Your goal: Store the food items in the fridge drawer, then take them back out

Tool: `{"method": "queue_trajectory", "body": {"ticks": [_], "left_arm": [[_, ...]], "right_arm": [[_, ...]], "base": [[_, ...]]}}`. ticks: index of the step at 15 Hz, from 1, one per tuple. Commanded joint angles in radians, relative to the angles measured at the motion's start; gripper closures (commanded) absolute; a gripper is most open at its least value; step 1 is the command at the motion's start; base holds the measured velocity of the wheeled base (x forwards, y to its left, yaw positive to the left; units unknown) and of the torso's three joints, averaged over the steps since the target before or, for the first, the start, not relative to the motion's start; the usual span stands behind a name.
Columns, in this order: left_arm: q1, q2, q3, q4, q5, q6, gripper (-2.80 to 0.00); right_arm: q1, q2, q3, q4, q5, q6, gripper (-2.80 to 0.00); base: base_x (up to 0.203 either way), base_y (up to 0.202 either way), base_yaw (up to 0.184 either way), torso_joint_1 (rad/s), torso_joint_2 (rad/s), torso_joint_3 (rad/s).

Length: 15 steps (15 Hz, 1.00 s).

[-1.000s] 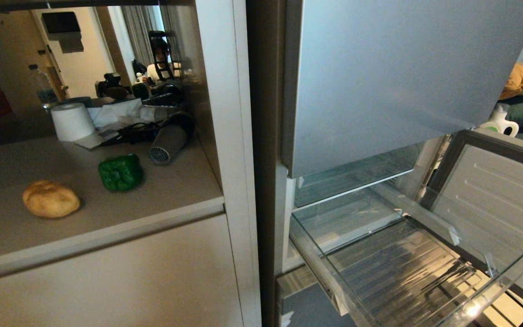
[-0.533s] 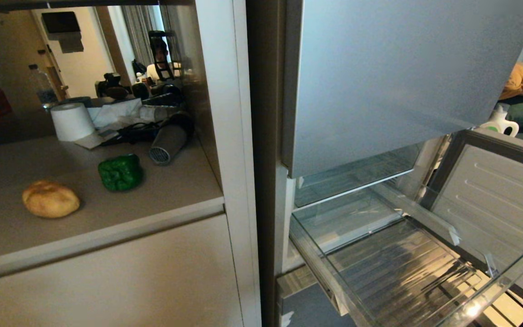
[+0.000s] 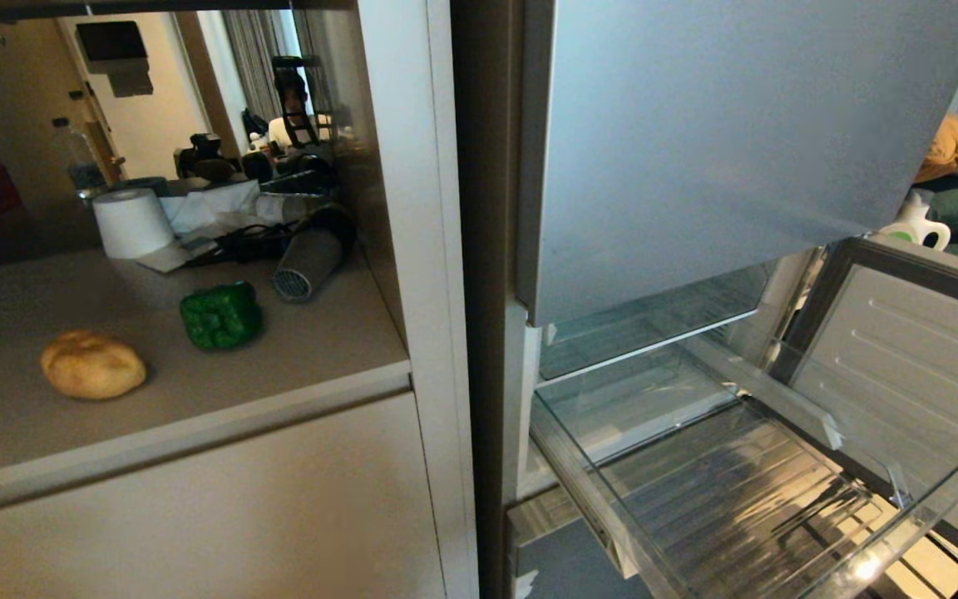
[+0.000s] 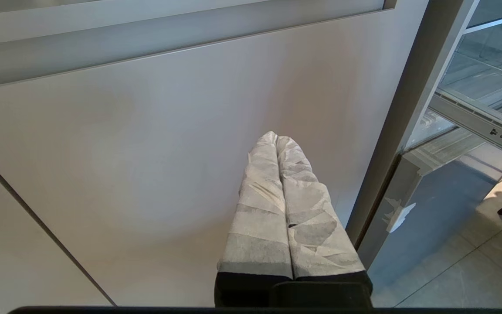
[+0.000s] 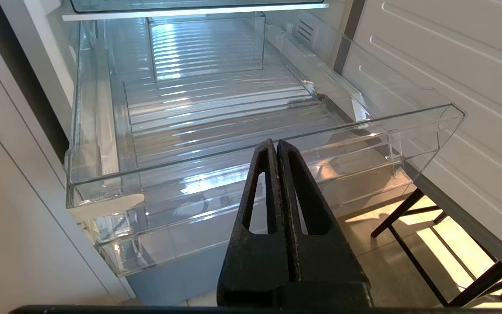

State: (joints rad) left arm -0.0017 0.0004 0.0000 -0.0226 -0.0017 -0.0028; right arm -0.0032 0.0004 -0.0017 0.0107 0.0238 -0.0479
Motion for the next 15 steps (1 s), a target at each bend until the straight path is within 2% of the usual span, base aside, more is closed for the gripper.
{"method": "queue_trajectory", "body": {"ticks": [1, 15], "left_arm": [[0.000, 0.000, 0.011, 0.000, 0.000, 0.000, 0.00], [0.000, 0.000, 0.011, 0.000, 0.000, 0.000, 0.00]], "right_arm": [[0.000, 0.000, 0.000, 0.000, 0.001, -0.001, 0.00], [0.000, 0.000, 0.000, -0.002, -0.002, 0.010, 0.00]], "base": [[0.000, 0.000, 0.000, 0.000, 0.00, 0.000], [0.000, 0.000, 0.000, 0.000, 0.00, 0.000]]}}
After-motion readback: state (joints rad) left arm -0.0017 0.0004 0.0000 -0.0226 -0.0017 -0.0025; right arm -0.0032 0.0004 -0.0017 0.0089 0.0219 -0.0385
